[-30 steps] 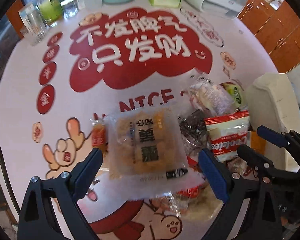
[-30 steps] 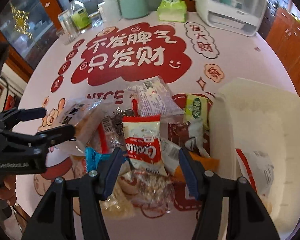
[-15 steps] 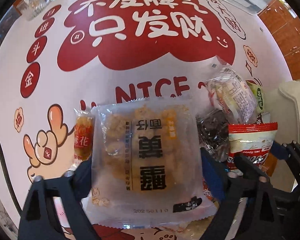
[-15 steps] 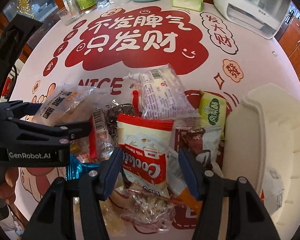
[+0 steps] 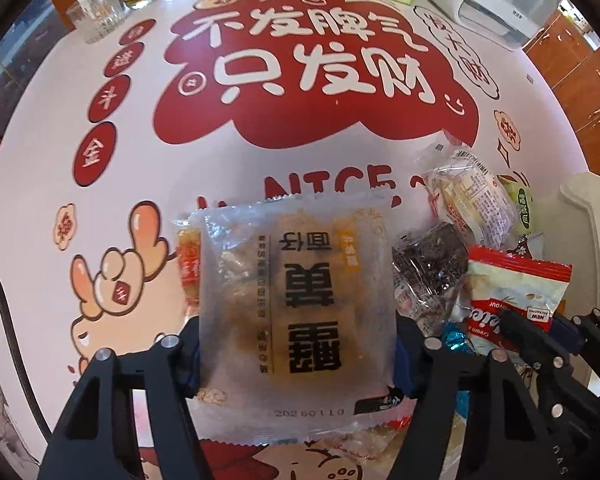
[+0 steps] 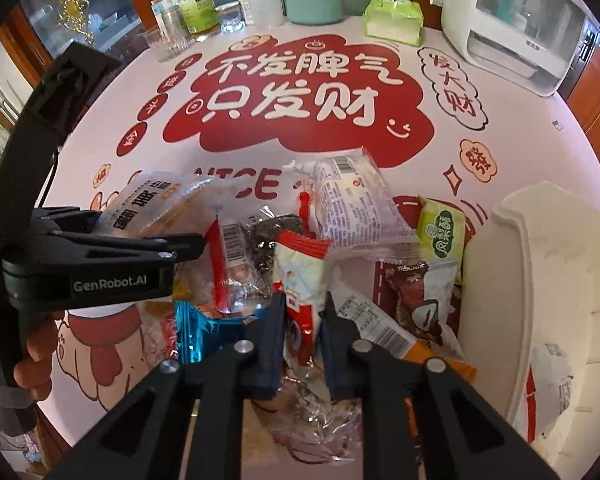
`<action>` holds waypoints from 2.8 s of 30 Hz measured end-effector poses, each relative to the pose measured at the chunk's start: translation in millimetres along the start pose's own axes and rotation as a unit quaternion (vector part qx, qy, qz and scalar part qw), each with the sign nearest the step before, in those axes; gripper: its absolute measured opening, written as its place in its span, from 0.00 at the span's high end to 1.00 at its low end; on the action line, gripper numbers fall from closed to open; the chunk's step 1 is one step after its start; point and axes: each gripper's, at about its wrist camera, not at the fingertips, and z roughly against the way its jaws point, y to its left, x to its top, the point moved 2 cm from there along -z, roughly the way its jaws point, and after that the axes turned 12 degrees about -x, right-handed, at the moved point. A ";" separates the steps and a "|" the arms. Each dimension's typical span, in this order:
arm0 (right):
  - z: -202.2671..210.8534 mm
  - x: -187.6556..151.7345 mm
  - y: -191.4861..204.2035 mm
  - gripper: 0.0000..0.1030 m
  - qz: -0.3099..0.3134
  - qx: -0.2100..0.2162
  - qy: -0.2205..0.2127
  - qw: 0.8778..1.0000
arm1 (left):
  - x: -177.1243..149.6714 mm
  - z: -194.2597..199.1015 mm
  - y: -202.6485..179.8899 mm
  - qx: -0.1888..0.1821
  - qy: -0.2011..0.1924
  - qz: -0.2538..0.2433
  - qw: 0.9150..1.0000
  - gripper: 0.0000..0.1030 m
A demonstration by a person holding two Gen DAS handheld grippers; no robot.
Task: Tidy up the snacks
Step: 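Grasp the square pastry pack with the left tool while the right grasps a red-white bag, then carry both packs into the white tray and open both tools to release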
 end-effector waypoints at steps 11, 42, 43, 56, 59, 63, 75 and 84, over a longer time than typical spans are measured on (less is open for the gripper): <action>36.5 -5.5 -7.6 0.87 -0.020 0.008 -0.038 0.999 | -22.4 50.3 -17.8 0.024 -0.056 -0.026 0.998 0.36; 165.8 -93.2 -133.1 0.87 -0.130 0.029 -0.136 0.982 | -84.8 108.0 -245.2 -0.001 -0.138 -0.192 0.972 0.36; 165.5 -97.7 -143.1 0.87 -0.140 0.024 -0.134 0.981 | -84.5 104.5 -255.5 -0.008 -0.135 -0.198 0.971 0.36; 145.6 -146.2 -257.5 0.87 -0.270 -0.031 -0.095 0.958 | -47.4 70.7 -347.9 -0.093 -0.113 -0.229 0.962 0.36; 139.4 -151.8 -269.5 0.87 -0.281 -0.033 -0.086 0.955 | -33.5 61.8 -358.2 -0.102 -0.107 -0.225 0.963 0.36; 131.7 -148.2 -277.1 0.87 -0.287 -0.031 -0.079 0.954 | -16.6 49.9 -364.3 -0.113 -0.097 -0.218 0.964 0.36; 121.0 -128.6 -282.1 0.86 -0.280 -0.029 -0.075 0.957 | 5.5 20.3 -358.1 -0.143 -0.048 -0.186 0.971 0.35; 109.7 -111.8 -282.1 0.86 -0.276 -0.031 -0.067 0.958 | 13.4 7.9 -361.1 -0.139 -0.023 -0.194 0.971 0.22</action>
